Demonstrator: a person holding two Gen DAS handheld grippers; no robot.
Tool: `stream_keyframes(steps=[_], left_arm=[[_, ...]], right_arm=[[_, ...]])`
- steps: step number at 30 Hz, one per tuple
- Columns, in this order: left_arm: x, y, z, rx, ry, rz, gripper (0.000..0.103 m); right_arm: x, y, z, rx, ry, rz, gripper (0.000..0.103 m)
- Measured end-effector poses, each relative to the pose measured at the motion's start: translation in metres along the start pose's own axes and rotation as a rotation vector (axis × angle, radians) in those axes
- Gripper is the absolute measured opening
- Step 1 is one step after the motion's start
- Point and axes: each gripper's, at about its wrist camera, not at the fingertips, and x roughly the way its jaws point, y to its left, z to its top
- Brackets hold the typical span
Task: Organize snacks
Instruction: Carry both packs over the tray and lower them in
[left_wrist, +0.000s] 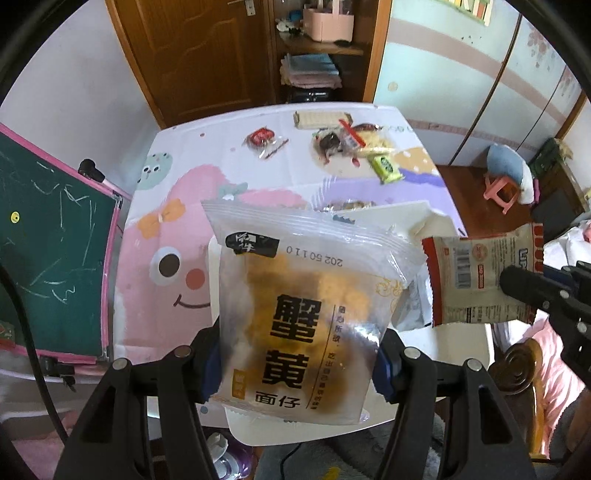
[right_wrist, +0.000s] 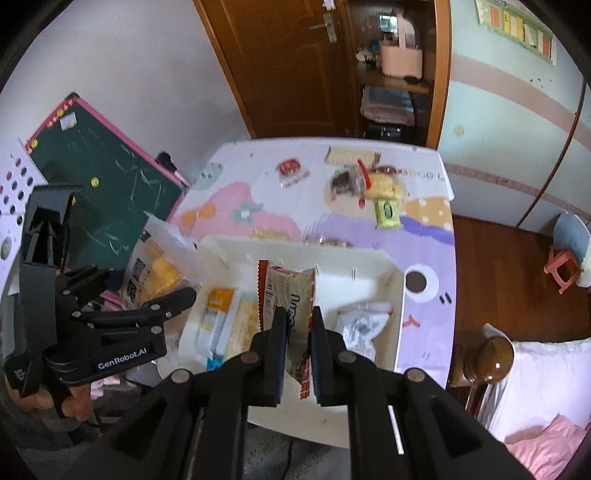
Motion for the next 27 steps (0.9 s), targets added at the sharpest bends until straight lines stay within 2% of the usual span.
stream_keyframes(steps=[7, 19, 23, 25, 26, 27], left_arm=[[0.012, -0.001, -0.008, 0.006, 0.033, -0.001, 0.063], [0.014, 0.002, -0.013, 0.010, 0.041, 0.004, 0.065], [0.013, 0.008, -0.014, -0.012, 0.039, -0.003, 0.082], [0.009, 0.012, -0.014, -0.025, 0.022, -0.017, 0.084], [0.007, 0.014, -0.014, -0.029, 0.015, -0.022, 0.088], [0.004, 0.017, -0.013, -0.035, 0.003, -0.031, 0.091]], right_arm=[[0.016, 0.006, -0.013, -0.012, 0.061, -0.018, 0.011], [0.026, 0.014, -0.020, -0.028, 0.105, -0.046, 0.011], [0.026, 0.013, -0.021, -0.018, 0.104, -0.050, 0.013], [0.028, 0.012, -0.020, 0.000, 0.109, -0.034, 0.013], [0.028, 0.010, -0.020, 0.012, 0.110, -0.031, 0.016], [0.028, 0.009, -0.020, 0.020, 0.109, -0.035, 0.025]])
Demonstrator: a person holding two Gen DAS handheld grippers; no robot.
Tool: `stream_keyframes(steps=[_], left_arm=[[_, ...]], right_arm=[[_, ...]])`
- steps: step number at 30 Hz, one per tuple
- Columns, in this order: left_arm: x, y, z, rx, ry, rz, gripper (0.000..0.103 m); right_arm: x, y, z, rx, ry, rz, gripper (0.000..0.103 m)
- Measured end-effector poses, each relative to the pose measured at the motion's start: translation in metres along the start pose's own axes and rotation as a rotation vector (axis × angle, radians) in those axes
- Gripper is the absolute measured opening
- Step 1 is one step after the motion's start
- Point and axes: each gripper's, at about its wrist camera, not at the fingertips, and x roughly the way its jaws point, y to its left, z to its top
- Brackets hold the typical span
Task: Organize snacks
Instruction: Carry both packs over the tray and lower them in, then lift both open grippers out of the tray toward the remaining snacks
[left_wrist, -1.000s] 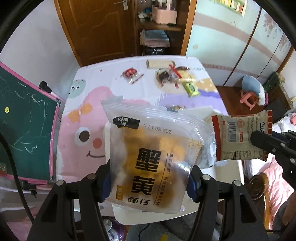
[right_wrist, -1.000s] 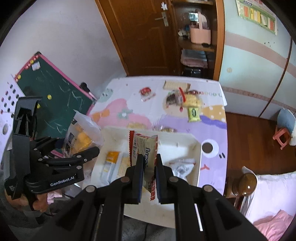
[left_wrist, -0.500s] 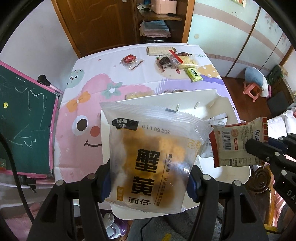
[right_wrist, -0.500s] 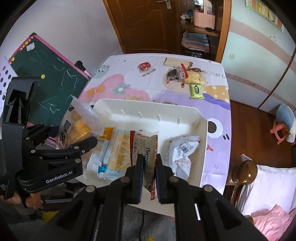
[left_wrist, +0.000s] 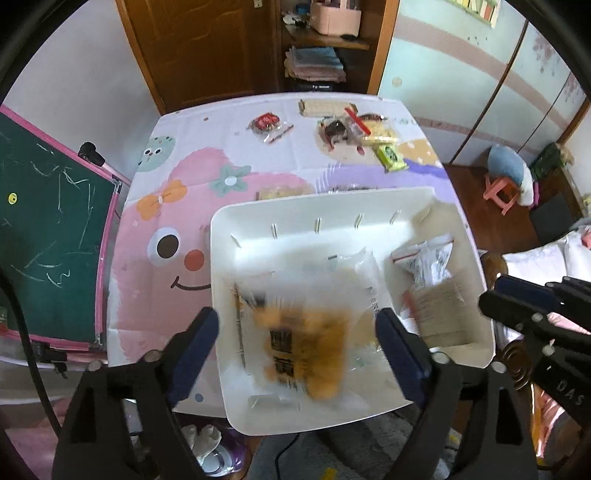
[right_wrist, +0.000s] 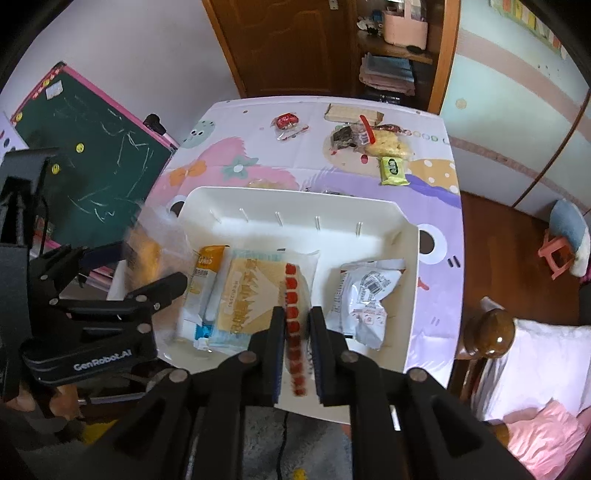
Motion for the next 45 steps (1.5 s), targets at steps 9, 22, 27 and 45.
stream_keyframes(steps=[9, 22, 27, 45], left_arm=[[-0.012, 0.002, 0.002, 0.004, -0.036, -0.007, 0.091], [-0.017, 0.000, 0.000, 0.019, -0.055, 0.001, 0.091], [-0.016, 0.000, 0.000, 0.022, -0.055, -0.004, 0.091], [0.009, 0.005, 0.013, 0.050, 0.037, -0.038, 0.095]], right_arm=[[-0.007, -0.006, 0.004, 0.055, -0.019, 0.010, 0.061], [-0.007, -0.002, 0.004, 0.054, -0.013, 0.008, 0.062], [-0.007, 0.000, 0.005, 0.050, -0.013, 0.006, 0.062], [0.007, 0.000, 0.018, 0.063, 0.011, 0.005, 0.069]])
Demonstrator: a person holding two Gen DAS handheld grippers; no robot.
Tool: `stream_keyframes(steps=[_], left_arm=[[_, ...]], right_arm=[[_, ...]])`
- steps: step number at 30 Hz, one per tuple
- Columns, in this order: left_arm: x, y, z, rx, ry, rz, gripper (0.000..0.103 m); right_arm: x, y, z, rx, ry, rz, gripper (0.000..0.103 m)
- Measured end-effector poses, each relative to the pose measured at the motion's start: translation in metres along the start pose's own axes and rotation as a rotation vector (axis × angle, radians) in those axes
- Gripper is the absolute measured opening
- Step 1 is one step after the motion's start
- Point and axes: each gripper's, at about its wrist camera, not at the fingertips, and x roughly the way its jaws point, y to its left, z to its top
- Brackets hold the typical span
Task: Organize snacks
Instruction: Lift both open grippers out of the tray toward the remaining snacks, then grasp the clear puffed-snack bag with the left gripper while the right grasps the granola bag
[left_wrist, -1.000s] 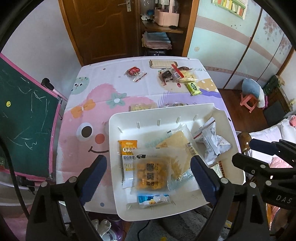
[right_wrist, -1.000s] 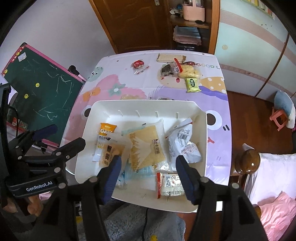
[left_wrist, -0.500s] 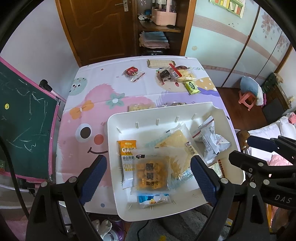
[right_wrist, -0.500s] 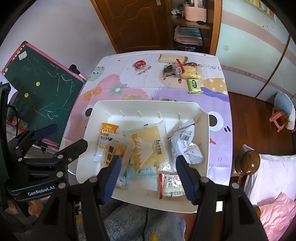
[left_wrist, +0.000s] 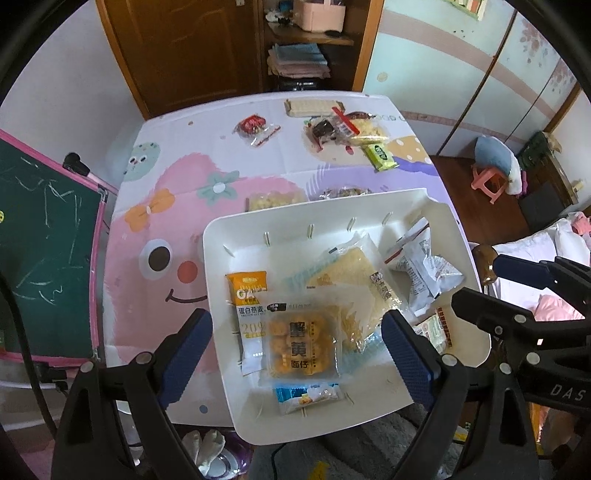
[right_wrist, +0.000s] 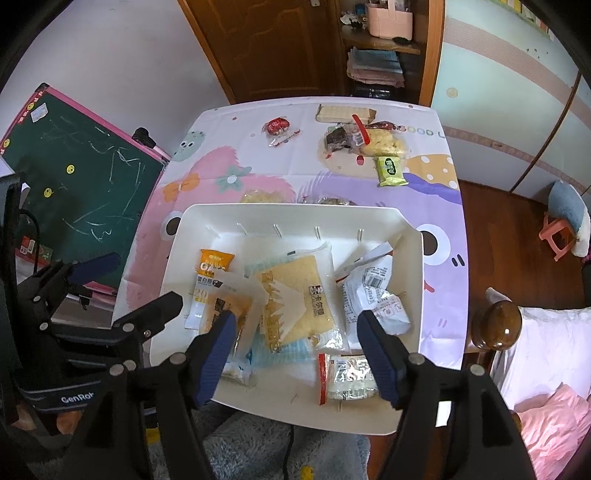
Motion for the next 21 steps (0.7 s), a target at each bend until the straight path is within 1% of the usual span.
stream_keyframes(steps=[5, 8, 11, 15, 21], left_arm=[[0.009, 0.007, 0.006, -0.006, 0.024, -0.007, 0.098], [0.011, 0.011, 0.011, -0.001, 0.023, 0.003, 0.102], [0.011, 0.016, 0.019, 0.006, 0.016, -0.006, 0.102], [0.006, 0.020, 0.035, 0.024, -0.012, 0.001, 0.102], [0.000, 0.031, 0.078, 0.034, -0.055, 0.002, 0.102]], right_arm=[[0.009, -0.001, 0.006, 0.015, 0.014, 0.001, 0.072], [0.013, -0.001, 0.010, 0.023, 0.019, 0.002, 0.075], [0.015, -0.003, 0.015, 0.034, 0.017, 0.003, 0.080], [0.014, -0.006, 0.029, 0.047, 0.012, 0.007, 0.080], [0.001, -0.012, 0.067, 0.037, -0.053, -0.030, 0.081]])
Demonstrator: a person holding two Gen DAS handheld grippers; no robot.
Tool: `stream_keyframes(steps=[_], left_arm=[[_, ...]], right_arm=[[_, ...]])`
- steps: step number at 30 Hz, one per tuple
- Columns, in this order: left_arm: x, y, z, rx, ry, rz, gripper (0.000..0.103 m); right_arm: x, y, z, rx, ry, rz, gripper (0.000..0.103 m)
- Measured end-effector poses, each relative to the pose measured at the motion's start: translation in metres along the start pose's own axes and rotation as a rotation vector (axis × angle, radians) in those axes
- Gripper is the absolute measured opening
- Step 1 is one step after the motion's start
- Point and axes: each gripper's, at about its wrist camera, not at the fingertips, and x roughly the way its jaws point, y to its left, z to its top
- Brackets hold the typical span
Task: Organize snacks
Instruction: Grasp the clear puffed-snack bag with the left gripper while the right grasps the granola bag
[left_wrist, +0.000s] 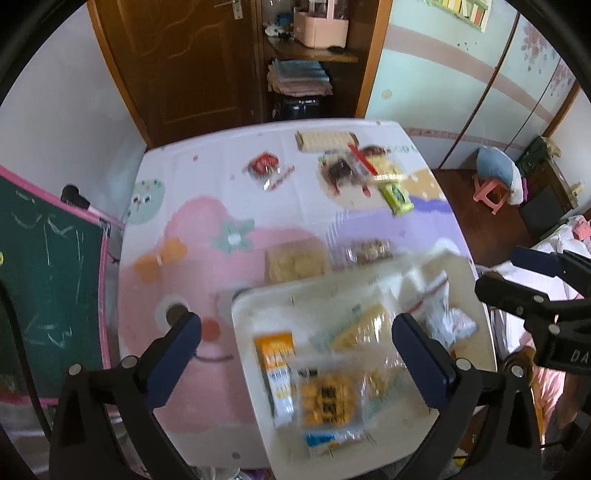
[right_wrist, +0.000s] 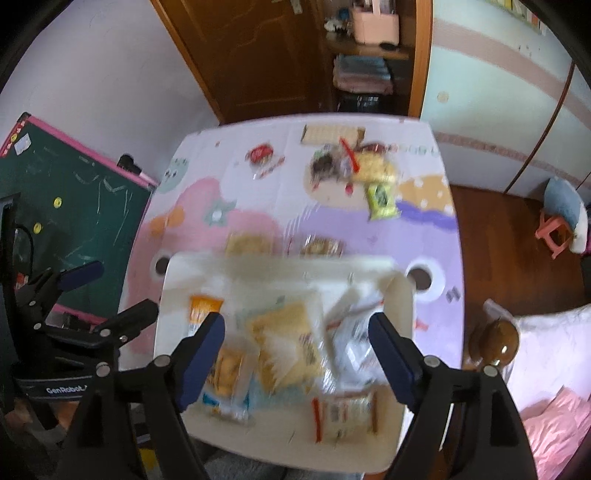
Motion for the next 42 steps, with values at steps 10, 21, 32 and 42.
stream_keyframes(steps=[10, 21, 32, 42], left_arm=[[0.061, 0.022, 0.068, -0.062, 0.076, -0.070, 0.102], [0.184, 0.038, 0.072, -0.153, 0.330, -0.118, 0.102], [0.220, 0.028, 0.072, -0.121, 0.398, -0.110, 0.102], [0.243, 0.009, 0.067, -0.091, 0.455, -0.084, 0.102]], right_arm=[[0.062, -0.020, 0.076, 0.015, 0.074, -0.046, 0.082], [0.185, -0.037, 0.078, 0.057, 0.353, -0.034, 0.082], [0.247, -0.039, 0.060, 0.086, 0.508, -0.050, 0.081], [0.240, -0.042, 0.053, 0.049, 0.455, -0.123, 0.056]])
